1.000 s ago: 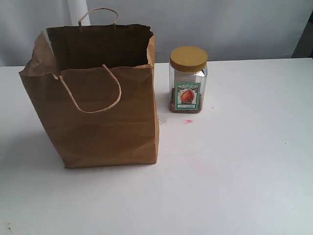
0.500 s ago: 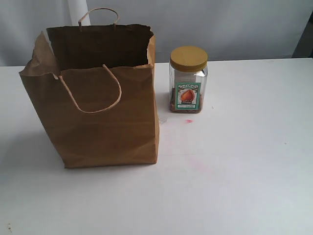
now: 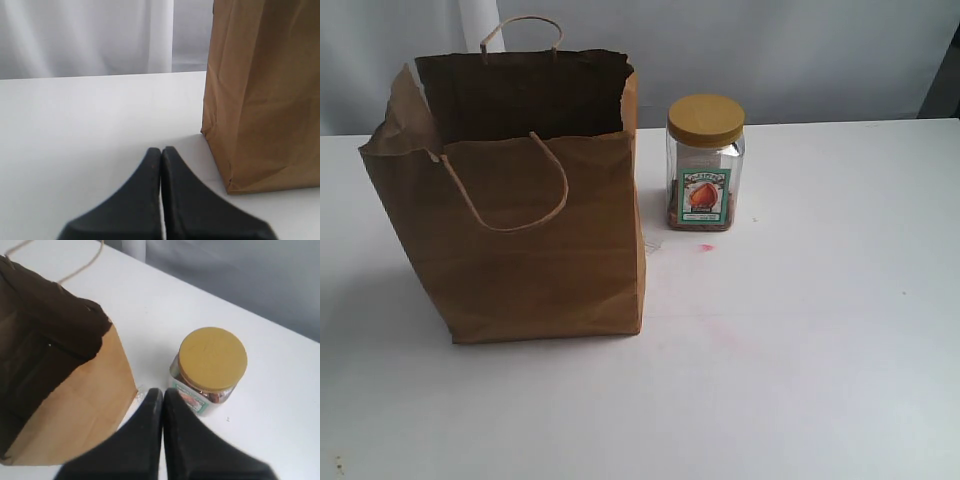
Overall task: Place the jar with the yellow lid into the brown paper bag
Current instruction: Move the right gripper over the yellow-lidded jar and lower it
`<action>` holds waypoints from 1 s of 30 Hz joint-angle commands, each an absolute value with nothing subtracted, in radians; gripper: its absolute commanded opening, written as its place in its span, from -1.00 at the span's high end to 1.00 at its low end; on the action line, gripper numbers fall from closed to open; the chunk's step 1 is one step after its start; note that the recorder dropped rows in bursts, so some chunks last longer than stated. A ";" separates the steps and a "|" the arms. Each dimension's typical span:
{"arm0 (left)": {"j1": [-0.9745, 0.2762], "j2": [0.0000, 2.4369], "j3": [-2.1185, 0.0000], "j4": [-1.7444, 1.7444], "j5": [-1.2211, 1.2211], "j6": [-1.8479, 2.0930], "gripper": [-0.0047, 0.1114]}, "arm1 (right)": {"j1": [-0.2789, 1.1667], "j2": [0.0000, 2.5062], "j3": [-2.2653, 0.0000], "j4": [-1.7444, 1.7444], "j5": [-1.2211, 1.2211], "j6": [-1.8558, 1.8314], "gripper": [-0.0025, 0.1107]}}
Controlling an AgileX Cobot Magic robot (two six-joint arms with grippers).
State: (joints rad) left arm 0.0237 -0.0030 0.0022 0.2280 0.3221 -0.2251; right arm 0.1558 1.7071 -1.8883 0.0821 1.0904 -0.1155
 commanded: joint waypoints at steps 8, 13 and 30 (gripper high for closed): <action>0.021 0.000 0.000 0.224 0.314 -0.229 0.90 | 0.130 1.931 -1.933 -0.019 1.079 0.000 0.96; 0.021 0.000 0.000 0.224 0.314 -0.229 0.90 | 0.061 2.001 -1.933 0.079 1.046 0.014 0.96; 0.021 0.000 0.000 0.224 0.314 -0.229 0.90 | 0.011 2.053 -1.933 0.150 0.902 -0.090 0.96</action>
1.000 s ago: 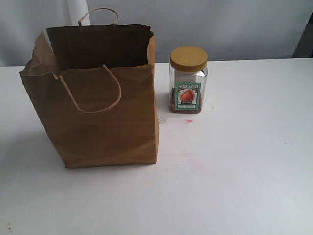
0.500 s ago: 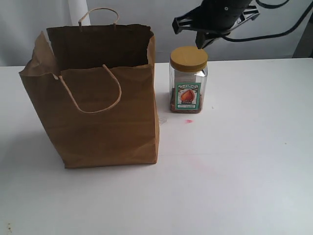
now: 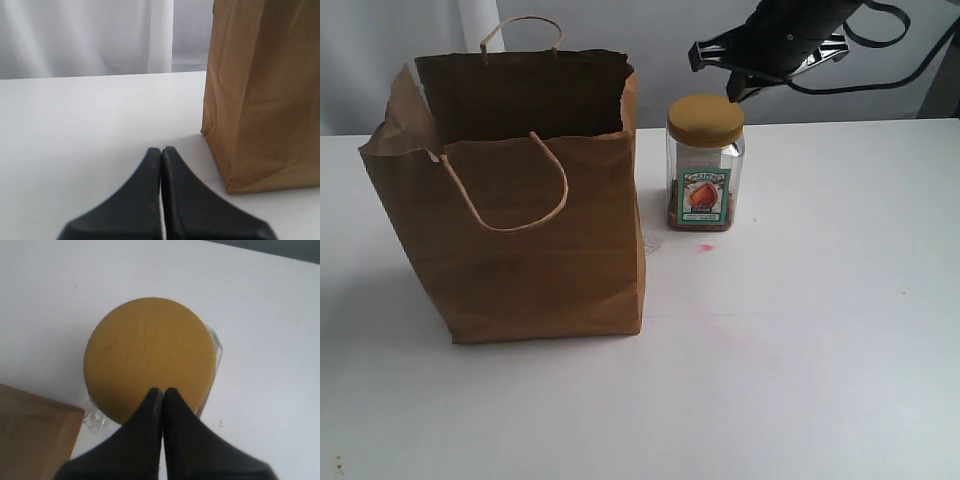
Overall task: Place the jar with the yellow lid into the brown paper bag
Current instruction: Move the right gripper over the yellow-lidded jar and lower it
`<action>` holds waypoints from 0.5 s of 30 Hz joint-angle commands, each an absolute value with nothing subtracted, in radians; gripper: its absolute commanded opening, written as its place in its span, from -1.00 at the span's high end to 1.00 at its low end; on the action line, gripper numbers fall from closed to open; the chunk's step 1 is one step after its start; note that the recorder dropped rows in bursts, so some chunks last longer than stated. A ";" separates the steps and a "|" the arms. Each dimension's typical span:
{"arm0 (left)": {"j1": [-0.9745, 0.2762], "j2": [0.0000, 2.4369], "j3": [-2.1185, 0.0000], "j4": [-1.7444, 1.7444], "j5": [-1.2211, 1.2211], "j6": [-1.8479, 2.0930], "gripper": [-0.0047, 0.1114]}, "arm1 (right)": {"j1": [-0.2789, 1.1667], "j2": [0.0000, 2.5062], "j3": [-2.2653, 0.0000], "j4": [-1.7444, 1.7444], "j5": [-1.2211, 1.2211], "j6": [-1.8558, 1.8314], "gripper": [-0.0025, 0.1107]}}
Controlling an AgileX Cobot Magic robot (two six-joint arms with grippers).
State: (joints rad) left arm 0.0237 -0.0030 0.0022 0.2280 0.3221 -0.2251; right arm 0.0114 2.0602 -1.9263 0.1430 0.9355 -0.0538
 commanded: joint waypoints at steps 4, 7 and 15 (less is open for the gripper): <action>0.021 0.000 0.000 0.224 0.314 -0.229 0.90 | 0.011 2.053 -1.933 0.150 0.900 -0.125 0.70; 0.021 0.000 0.000 0.224 0.314 -0.229 0.90 | 0.011 2.053 -1.933 0.155 0.891 -0.122 -0.12; 0.021 0.000 0.000 0.224 0.314 -0.229 0.90 | 0.011 2.053 -1.933 0.198 0.891 -0.103 -0.90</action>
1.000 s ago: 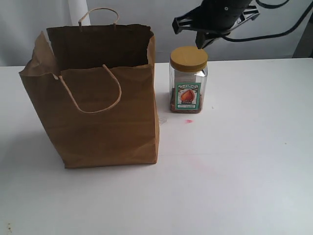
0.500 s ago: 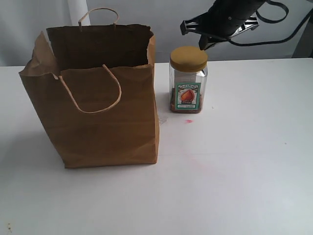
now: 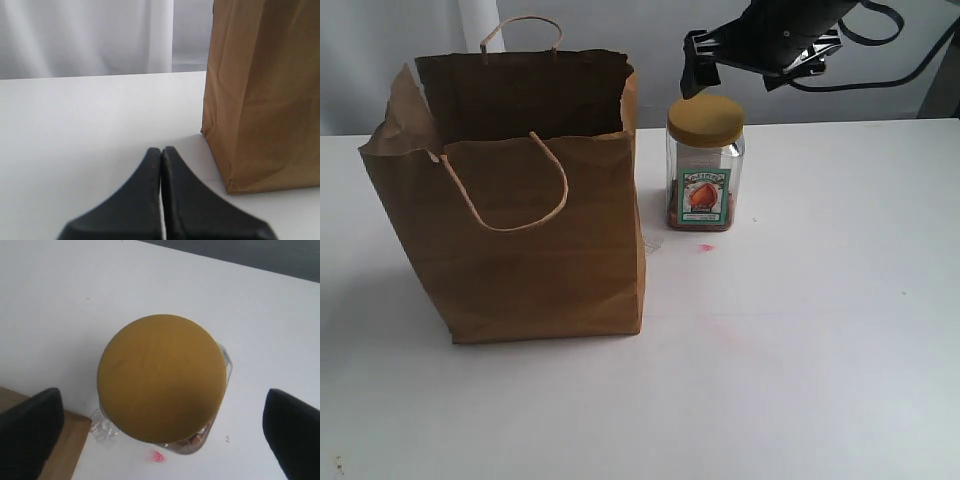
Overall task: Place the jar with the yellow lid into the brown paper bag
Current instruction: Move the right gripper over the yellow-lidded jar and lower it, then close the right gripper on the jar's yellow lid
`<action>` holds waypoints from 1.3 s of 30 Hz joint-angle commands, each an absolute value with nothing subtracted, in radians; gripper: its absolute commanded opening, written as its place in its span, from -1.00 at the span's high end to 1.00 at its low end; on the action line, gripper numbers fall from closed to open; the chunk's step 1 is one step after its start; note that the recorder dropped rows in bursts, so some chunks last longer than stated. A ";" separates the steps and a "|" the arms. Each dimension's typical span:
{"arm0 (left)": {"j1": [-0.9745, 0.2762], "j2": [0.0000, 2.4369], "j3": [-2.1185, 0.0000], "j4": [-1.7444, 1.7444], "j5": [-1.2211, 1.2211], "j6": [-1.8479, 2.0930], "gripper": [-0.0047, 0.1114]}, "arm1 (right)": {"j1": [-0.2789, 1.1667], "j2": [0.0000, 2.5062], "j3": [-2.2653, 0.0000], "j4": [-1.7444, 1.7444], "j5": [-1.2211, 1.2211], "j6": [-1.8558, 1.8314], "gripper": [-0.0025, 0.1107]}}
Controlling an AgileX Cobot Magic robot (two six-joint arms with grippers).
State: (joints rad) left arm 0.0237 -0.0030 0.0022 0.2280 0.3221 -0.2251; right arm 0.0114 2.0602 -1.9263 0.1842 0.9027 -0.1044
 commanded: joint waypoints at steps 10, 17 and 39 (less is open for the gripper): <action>0.021 0.000 0.000 0.224 0.314 -0.229 0.90 | 0.016 2.063 -1.933 0.269 0.832 -0.283 -0.90; 0.021 0.000 0.000 0.224 0.314 -0.229 0.90 | 0.049 2.100 -1.933 0.262 0.788 -0.351 -0.90; 0.021 0.000 0.000 0.224 0.314 -0.229 0.90 | 0.059 2.175 -1.933 0.143 0.719 -0.351 -0.90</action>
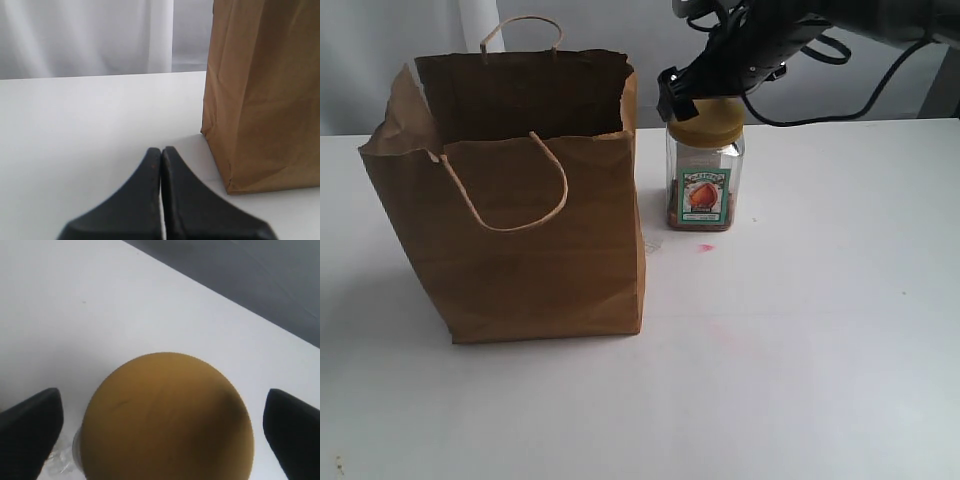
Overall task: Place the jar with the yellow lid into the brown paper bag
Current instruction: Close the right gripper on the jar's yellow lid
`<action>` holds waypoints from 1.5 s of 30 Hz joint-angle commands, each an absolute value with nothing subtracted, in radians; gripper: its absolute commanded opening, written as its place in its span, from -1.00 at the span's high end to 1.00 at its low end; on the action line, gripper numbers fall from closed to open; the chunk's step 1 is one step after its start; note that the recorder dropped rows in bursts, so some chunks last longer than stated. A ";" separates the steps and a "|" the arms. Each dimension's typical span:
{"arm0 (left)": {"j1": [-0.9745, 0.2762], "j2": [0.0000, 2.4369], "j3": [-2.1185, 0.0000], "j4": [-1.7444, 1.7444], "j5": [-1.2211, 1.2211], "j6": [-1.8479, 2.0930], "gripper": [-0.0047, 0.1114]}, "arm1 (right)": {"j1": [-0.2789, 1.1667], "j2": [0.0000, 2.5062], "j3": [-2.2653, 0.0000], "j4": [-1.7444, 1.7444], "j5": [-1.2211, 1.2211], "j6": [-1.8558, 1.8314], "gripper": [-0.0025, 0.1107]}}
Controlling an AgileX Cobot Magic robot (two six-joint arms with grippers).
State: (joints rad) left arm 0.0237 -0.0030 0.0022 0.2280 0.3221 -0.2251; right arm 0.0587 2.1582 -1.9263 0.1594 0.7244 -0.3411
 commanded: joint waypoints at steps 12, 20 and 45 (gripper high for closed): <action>0.021 0.000 0.000 0.224 0.314 -0.229 0.90 | 0.059 2.221 -1.933 0.128 0.717 -0.340 -0.90; 0.021 0.000 0.000 0.224 0.314 -0.229 0.90 | 0.059 2.221 -1.933 0.128 0.717 -0.340 -0.90; 0.021 0.000 0.000 0.224 0.314 -0.229 0.90 | 0.059 2.210 -1.933 0.127 0.771 -0.279 0.79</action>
